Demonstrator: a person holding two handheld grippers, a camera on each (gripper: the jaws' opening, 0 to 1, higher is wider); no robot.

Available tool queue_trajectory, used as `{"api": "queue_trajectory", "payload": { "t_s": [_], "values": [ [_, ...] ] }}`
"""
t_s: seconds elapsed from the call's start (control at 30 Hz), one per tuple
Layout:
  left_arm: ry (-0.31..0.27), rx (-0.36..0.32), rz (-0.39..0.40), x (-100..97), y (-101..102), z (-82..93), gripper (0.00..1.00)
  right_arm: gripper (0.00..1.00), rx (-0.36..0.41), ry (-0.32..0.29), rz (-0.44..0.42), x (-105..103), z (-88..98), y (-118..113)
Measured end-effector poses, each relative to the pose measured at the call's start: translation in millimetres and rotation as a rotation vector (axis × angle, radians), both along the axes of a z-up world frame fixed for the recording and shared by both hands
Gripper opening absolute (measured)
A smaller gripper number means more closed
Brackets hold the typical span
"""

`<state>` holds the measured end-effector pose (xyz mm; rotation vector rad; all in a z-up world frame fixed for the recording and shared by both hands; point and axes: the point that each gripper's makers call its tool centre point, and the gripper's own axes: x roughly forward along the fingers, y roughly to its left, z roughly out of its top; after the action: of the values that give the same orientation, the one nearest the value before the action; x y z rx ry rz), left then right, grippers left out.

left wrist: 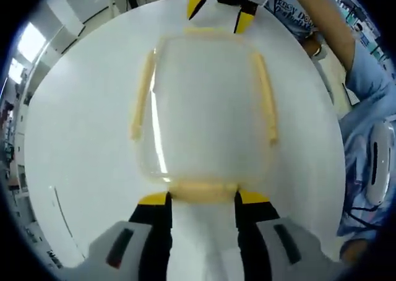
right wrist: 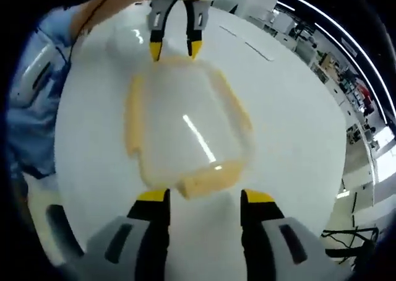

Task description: Snap each plastic latch of the storage box into its locked position after aligning the lid with the box until every specified latch is closed and the lid sits flush.

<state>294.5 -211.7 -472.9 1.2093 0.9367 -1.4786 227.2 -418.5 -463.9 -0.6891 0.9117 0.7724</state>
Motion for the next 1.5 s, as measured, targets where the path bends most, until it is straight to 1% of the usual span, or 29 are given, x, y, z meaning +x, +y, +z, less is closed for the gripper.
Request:
{"api": "queue_trajectory", "payload": {
  "t_s": [0.07, 0.2, 0.3, 0.33, 0.4, 0.43, 0.47, 0.5, 0.63, 0.67, 0.73, 0.9, 1.0, 1.07, 1.23, 1.3, 1.4, 1.5],
  "values": [
    [0.001, -0.003, -0.005, -0.1, -0.3, 0.0, 0.39, 0.46, 0.007, 0.028, 0.018, 3.5, -0.8, -0.2],
    [0.002, -0.006, -0.018, -0.4, -1.4, 0.5, 0.39, 0.5, 0.006, 0.077, 0.041, 9.8, -2.1, -0.5],
    [0.001, -0.008, -0.028, -0.9, -2.1, 0.7, 0.39, 0.51, -0.006, 0.143, 0.09, 10.5, -4.5, 2.7],
    [0.001, -0.01, -0.029, -0.8, -2.1, 0.7, 0.39, 0.51, -0.011, 0.152, 0.098, 10.8, -4.7, 3.6],
    [0.003, -0.016, -0.029, -0.8, -1.9, 0.9, 0.39, 0.48, -0.021, 0.187, 0.125, 9.2, -5.9, 6.7],
    [0.005, -0.022, -0.03, -0.8, -1.7, 1.0, 0.39, 0.45, -0.02, 0.208, 0.144, 6.8, -6.6, 8.8],
    [0.007, -0.028, -0.032, -0.7, -1.7, 1.1, 0.39, 0.4, -0.011, 0.242, 0.176, 2.5, -7.4, 12.5],
    [0.009, -0.034, -0.036, -0.6, -1.6, 1.3, 0.39, 0.41, -0.015, 0.229, 0.179, 6.3, -7.0, 13.0],
    [0.018, -0.064, -0.053, -0.6, -3.3, 1.7, 0.4, 0.41, -0.033, 0.245, 0.246, 8.4, -6.9, 18.1],
    [0.018, -0.063, -0.063, -0.2, -3.0, 1.9, 0.4, 0.41, -0.032, 0.244, 0.258, 8.8, -6.8, 20.4],
    [0.024, -0.083, -0.066, 0.1, -1.6, 4.3, 0.4, 0.41, -0.049, 0.256, 0.256, 7.7, -6.6, 19.2],
    [0.037, -0.126, -0.066, -1.3, -0.9, 6.6, 0.4, 0.41, -0.052, 0.26, 0.254, 8.3, -6.1, 19.2],
    [0.04, -0.14, -0.072, -2.3, -3.0, 7.1, 0.4, 0.41, -0.078, 0.275, 0.245, 8.7, -6.2, 19.5],
    [0.038, -0.139, -0.066, -2.3, -3.3, 7.0, 0.4, 0.41, -0.116, 0.289, 0.242, 8.6, -6.5, 19.2],
    [0.041, -0.147, -0.059, -2.5, -3.7, 6.3, 0.41, 0.4, -0.163, 0.314, 0.246, 8.6, -7.2, 20.0],
    [0.044, -0.16, -0.063, -2.9, -3.4, 6.5, 0.41, 0.4, -0.168, 0.315, 0.249, 7.9, -7.3, 18.4],
    [0.058, -0.194, -0.061, -2.9, -3.9, 6.6, 0.41, 0.4, -0.154, 0.306, 0.247, 6.8, -7.3, 17.9],
    [0.061, -0.202, -0.059, -3.2, -5.2, 5.7, 0.4, 0.4, -0.139, 0.3, 0.246, 6.4, -7.4, 17.6]
  ]
}}
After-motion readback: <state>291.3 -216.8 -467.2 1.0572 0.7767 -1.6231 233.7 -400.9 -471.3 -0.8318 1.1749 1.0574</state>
